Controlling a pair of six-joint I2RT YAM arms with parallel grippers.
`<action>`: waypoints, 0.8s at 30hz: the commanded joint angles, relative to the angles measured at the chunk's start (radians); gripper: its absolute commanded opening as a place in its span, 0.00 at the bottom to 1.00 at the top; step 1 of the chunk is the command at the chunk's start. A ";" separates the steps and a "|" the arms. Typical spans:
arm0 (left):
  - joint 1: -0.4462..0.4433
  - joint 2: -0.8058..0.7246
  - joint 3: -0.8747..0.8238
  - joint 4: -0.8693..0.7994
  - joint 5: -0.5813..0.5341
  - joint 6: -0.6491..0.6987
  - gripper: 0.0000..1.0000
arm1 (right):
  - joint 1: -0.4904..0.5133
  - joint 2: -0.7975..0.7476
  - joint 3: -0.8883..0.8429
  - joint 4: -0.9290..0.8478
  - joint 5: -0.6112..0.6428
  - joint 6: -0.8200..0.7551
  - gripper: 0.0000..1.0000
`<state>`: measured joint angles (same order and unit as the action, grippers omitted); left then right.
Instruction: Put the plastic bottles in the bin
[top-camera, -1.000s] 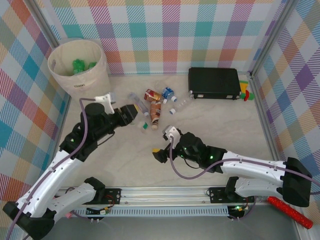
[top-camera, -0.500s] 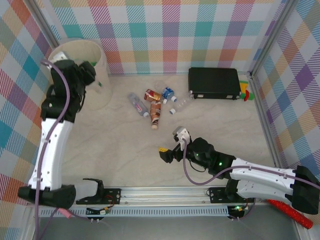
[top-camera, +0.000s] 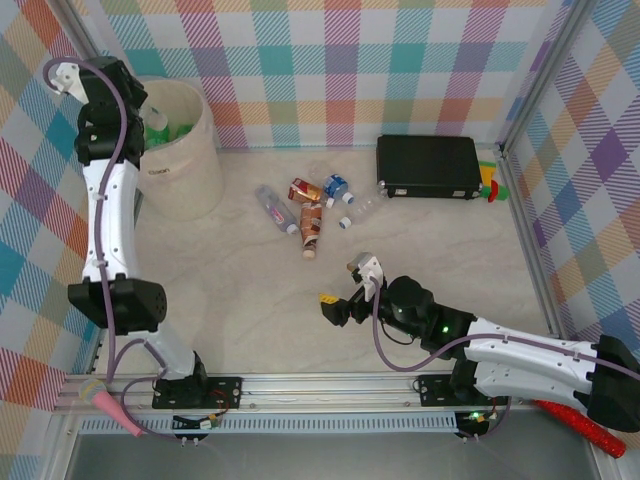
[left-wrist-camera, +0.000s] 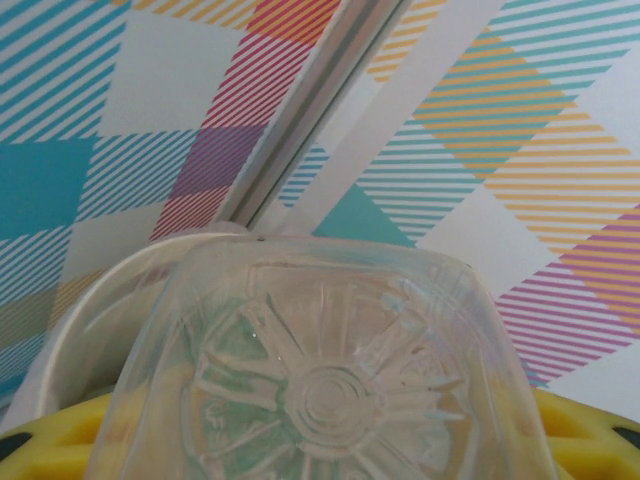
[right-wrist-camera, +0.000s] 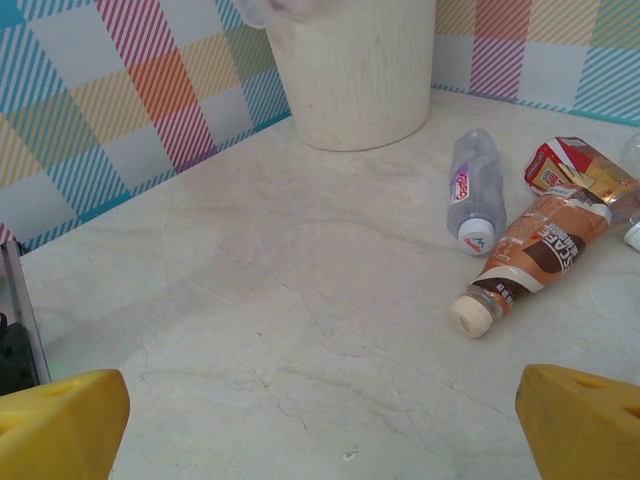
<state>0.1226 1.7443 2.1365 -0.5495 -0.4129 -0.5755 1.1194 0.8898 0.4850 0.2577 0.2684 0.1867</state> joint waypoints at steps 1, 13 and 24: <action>0.028 0.049 0.105 -0.023 -0.004 0.024 0.47 | -0.003 -0.013 -0.013 0.022 -0.010 0.014 0.99; 0.031 0.108 0.221 -0.144 0.023 0.140 0.95 | -0.004 0.044 -0.007 0.041 -0.010 0.022 0.99; -0.088 -0.118 -0.101 -0.112 -0.041 0.055 1.00 | -0.004 0.070 -0.005 0.040 0.021 0.038 0.99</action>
<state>0.0898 1.7069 2.1117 -0.6777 -0.4187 -0.4908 1.1194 0.9592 0.4850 0.2619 0.2710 0.2031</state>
